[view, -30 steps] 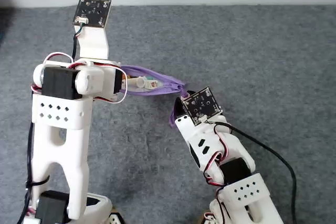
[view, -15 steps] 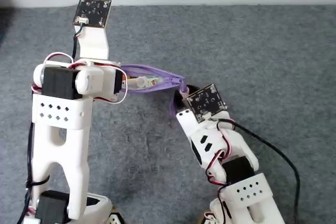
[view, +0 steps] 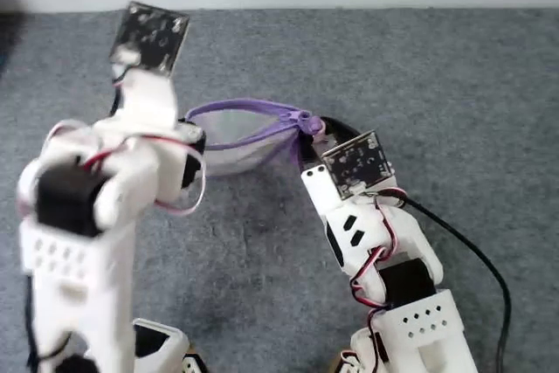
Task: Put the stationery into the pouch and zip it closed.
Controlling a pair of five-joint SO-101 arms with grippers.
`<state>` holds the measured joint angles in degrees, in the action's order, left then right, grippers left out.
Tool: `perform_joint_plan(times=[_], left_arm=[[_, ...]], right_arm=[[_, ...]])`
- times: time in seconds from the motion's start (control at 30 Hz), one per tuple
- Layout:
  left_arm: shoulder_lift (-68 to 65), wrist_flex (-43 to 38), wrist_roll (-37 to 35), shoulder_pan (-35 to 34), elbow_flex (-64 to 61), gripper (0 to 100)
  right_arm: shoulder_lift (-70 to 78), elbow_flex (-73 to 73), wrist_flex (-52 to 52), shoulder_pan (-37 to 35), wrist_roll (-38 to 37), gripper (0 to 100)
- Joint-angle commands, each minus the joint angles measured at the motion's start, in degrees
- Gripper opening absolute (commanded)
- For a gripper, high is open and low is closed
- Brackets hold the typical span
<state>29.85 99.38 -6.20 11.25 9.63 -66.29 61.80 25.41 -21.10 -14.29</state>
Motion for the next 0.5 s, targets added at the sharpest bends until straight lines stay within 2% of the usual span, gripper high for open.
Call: perform_joint_plan(times=[0.0, 0.13, 0.3, 0.47], left_arm=[[7.21, 1.05, 0.79, 0.70, 2.77, 11], [12.31, 1.05, -0.97, 0.62, 2.77, 27], [14.42, 1.05, -3.78, 0.44, 2.86, 27], [15.82, 1.05, -3.43, -4.31, 2.42, 24]], right_arm=[[-1.01, -3.60, -3.56, 1.89, -1.85, 0.7], [-1.01, -3.60, -6.55, 2.68, -5.36, 0.7], [-1.01, -3.60, -9.80, 2.59, -8.62, 0.7], [-1.01, -3.60, -16.84, 2.24, -10.11, 0.7]])
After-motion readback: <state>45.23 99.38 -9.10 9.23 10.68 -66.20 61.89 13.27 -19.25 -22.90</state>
